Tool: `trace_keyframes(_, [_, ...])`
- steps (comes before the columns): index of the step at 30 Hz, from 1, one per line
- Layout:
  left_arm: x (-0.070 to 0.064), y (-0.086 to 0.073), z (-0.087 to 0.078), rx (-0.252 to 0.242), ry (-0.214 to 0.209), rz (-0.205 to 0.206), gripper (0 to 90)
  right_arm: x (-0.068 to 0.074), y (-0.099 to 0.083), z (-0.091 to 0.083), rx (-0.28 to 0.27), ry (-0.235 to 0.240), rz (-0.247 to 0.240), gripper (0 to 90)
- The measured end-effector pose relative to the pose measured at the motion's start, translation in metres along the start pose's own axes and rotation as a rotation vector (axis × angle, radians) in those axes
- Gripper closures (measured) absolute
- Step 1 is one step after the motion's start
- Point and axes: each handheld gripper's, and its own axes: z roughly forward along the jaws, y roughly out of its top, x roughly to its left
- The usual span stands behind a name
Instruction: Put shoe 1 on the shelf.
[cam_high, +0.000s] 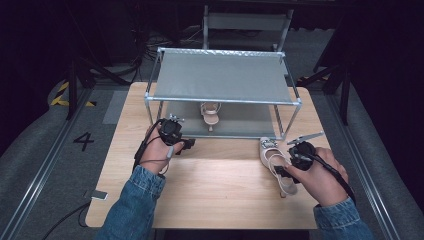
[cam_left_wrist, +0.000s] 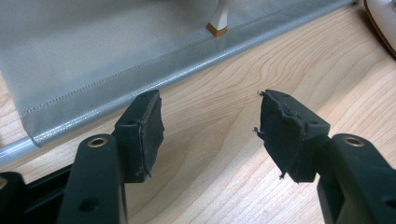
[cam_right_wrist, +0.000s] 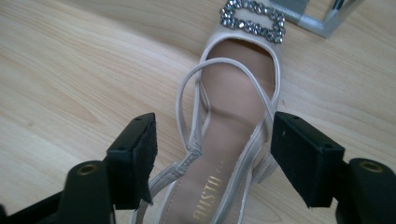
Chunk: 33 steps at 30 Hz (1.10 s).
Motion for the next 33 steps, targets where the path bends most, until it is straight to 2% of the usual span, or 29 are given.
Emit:
trace_keyframes(3, [0.002,-0.001,-0.001,-0.008,0.008,-0.010,39.3,0.002,-0.003,0.008,0.040,-0.033,0.005,28.9])
trace_keyframes(6, [0.004,-0.001,-0.001,-0.008,0.011,-0.010,39.3,0.004,-0.006,0.017,0.080,-0.024,0.020,28.4])
trace_keyframes(11, [0.003,-0.001,0.000,-0.005,0.010,-0.011,39.2,0.004,-0.009,0.029,0.089,-0.026,0.042,26.4])
trace_keyframes(16, [0.004,-0.002,0.000,-0.003,0.007,-0.011,39.1,0.005,-0.014,0.028,0.079,-0.043,0.058,26.2])
trace_keyframes(19, [0.004,-0.002,0.000,0.003,0.005,-0.013,39.1,0.009,-0.019,0.024,0.109,-0.078,0.054,26.4])
trace_keyframes(22, [0.003,-0.002,0.001,0.005,0.008,-0.014,39.1,0.010,-0.022,0.025,0.119,-0.076,0.053,25.9])
trace_keyframes(25, [0.003,-0.002,0.002,0.011,0.002,-0.011,39.1,0.006,-0.020,0.030,0.144,-0.076,0.099,24.3])
trace_keyframes(26, [0.003,-0.003,0.003,0.010,0.002,-0.016,39.1,0.006,-0.020,0.030,0.145,-0.079,0.099,24.4])
trace_keyframes(29, [0.005,-0.003,0.002,0.008,0.007,-0.015,39.1,0.006,-0.022,0.025,0.120,-0.068,0.103,26.5])
trace_keyframes(31, [0.005,-0.003,0.003,0.008,0.007,-0.019,39.0,0.005,-0.025,0.025,0.142,-0.092,0.103,24.3])
trace_keyframes(33, [0.004,-0.003,0.004,0.009,0.005,-0.017,39.1,0.002,-0.027,0.030,0.162,-0.088,0.114,22.0])
